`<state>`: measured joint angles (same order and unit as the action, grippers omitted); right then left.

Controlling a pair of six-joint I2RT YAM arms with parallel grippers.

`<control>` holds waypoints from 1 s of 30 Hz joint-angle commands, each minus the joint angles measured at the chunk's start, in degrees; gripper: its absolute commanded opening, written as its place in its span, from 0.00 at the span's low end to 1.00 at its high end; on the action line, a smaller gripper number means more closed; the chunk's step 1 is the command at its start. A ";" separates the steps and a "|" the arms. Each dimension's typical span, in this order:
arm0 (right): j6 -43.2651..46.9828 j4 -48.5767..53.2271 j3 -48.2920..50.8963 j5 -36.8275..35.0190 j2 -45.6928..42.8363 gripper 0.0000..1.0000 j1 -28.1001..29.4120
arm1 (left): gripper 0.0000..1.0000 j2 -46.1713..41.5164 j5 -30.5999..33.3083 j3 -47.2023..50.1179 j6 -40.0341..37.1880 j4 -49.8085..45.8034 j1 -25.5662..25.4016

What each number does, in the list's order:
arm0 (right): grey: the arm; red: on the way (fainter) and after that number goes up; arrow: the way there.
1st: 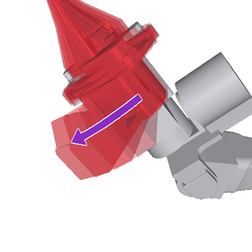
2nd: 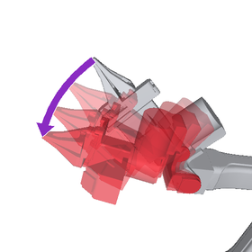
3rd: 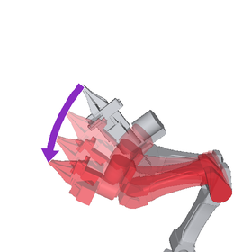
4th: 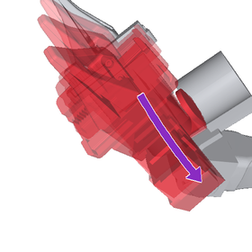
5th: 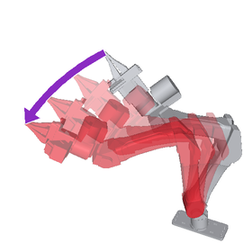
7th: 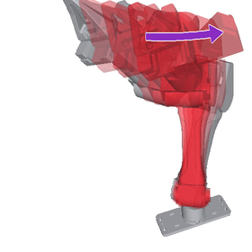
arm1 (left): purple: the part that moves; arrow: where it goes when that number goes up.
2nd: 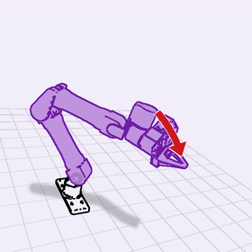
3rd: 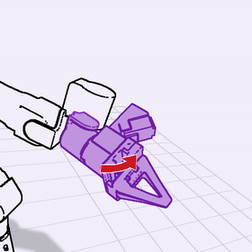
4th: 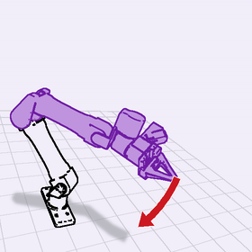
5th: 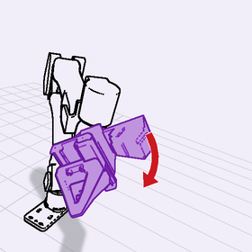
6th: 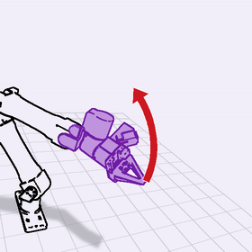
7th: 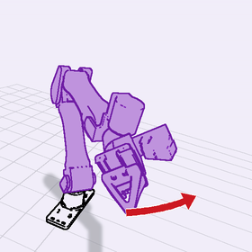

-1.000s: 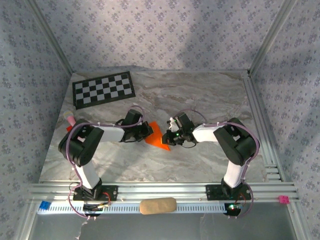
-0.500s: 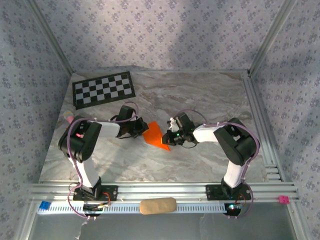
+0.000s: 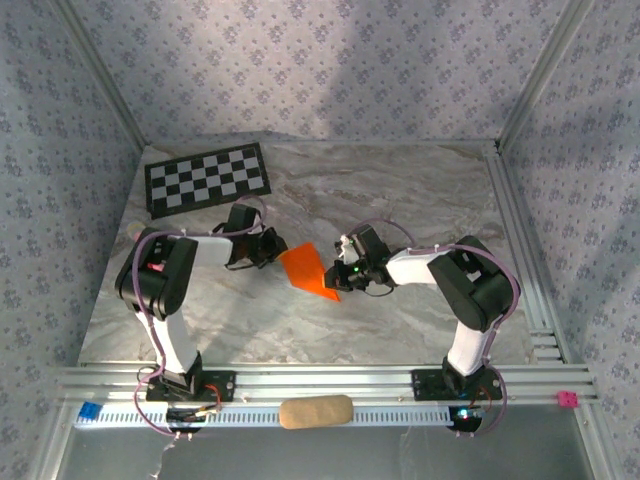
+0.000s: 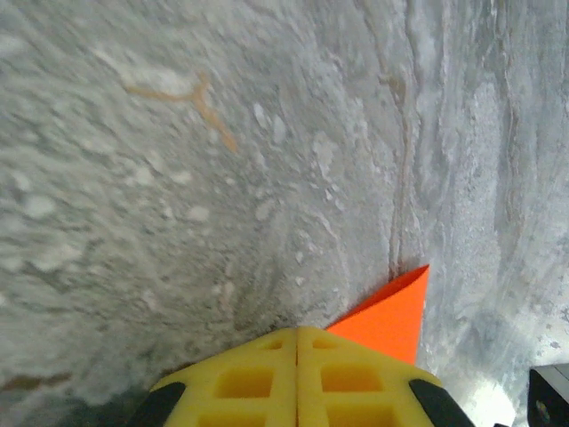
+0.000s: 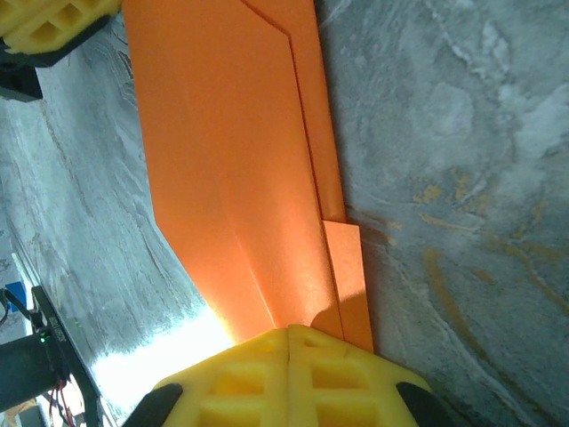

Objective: Fold a paper plane with a square sheet of paper (pick it up from the middle)
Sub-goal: Fourth fold the wing at the center of the table.

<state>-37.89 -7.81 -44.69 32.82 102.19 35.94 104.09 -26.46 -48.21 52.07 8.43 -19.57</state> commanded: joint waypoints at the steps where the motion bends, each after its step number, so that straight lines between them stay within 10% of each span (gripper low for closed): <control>1: 1.41 9.71 3.03 -1.91 1.38 0.00 -0.55 | 0.09 1.27 6.16 -1.82 -2.07 -4.95 1.80; 15: 0.36 8.87 2.32 -1.91 1.34 0.00 -0.59 | 0.14 -9.65 9.09 -2.07 -0.27 -6.96 -6.17; 30: -0.35 8.11 1.34 -0.78 -1.03 0.01 -0.37 | 0.11 -1.89 10.73 2.21 1.50 -2.10 -12.35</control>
<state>-37.95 -6.26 -44.38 33.69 101.43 35.59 100.99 -17.30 -46.63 54.28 6.70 -32.40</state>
